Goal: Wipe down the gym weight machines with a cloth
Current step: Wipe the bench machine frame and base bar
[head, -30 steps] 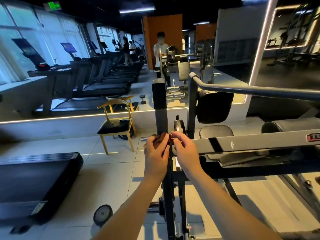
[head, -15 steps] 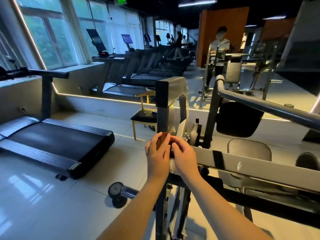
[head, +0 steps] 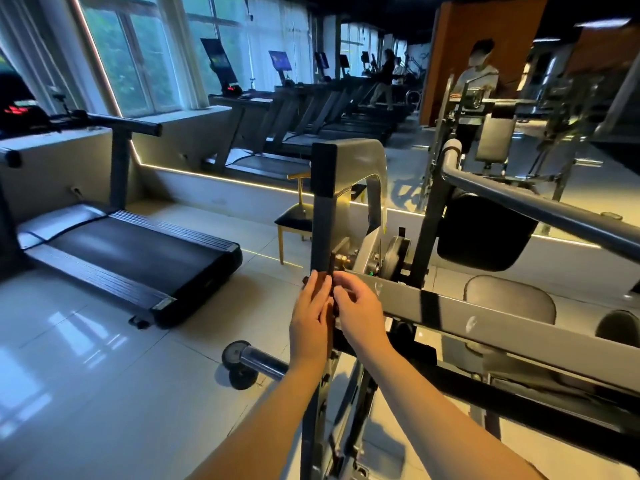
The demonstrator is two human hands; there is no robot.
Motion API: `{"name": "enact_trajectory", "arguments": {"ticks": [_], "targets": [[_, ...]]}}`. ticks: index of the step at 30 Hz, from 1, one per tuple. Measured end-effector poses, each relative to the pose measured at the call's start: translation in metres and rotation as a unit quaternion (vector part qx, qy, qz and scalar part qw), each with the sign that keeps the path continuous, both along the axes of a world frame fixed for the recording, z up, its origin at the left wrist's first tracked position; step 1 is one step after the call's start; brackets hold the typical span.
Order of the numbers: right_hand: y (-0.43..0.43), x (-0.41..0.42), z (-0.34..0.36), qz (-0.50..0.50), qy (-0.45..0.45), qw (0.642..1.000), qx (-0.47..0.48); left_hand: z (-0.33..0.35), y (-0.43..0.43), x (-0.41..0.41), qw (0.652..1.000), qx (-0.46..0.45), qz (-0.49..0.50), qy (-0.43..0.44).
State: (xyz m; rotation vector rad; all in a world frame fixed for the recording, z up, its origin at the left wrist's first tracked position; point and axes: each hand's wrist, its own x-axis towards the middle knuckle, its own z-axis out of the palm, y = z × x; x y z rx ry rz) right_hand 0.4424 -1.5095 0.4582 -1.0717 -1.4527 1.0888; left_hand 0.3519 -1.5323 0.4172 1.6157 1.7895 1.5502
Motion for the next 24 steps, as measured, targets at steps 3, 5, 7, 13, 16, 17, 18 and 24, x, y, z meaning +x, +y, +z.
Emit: {"name": "enact_trajectory", "arguments": {"ticks": [3, 5, 7, 13, 16, 17, 18, 24], "targets": [[-0.012, -0.002, -0.019, -0.007, -0.017, 1.0, -0.01, -0.001, -0.013, -0.008, 0.999, -0.042, 0.016, -0.002], [-0.022, -0.002, -0.029, -0.01, -0.014, 1.0, -0.016, 0.001, -0.019, -0.014, 0.999, -0.034, 0.021, -0.034], [-0.029, -0.002, -0.037, -0.002, -0.011, 1.0, -0.026, 0.001, -0.024, -0.015, 0.995, -0.031, 0.015, -0.089], [-0.047, -0.016, -0.063, -0.034, -0.049, 0.997, -0.039, -0.025, -0.029, -0.02, 0.972, -0.107, -0.053, -0.204], [-0.058, -0.031, -0.083, -0.091, -0.058, 0.993, -0.04, -0.044, -0.034, -0.035, 0.95, -0.157, -0.113, -0.245], [-0.062, -0.038, -0.09, -0.118, -0.059, 0.99, -0.042, -0.048, -0.036, -0.042, 0.945, -0.174, -0.129, -0.244], [-0.066, -0.047, -0.095, -0.147, -0.059, 0.986, -0.044, -0.053, -0.037, -0.052, 0.945, -0.189, -0.143, -0.227], [-0.085, -0.094, -0.094, -0.315, -0.051, 0.947, -0.044, -0.08, -0.029, -0.12, 0.936, -0.214, -0.245, -0.132]]}}
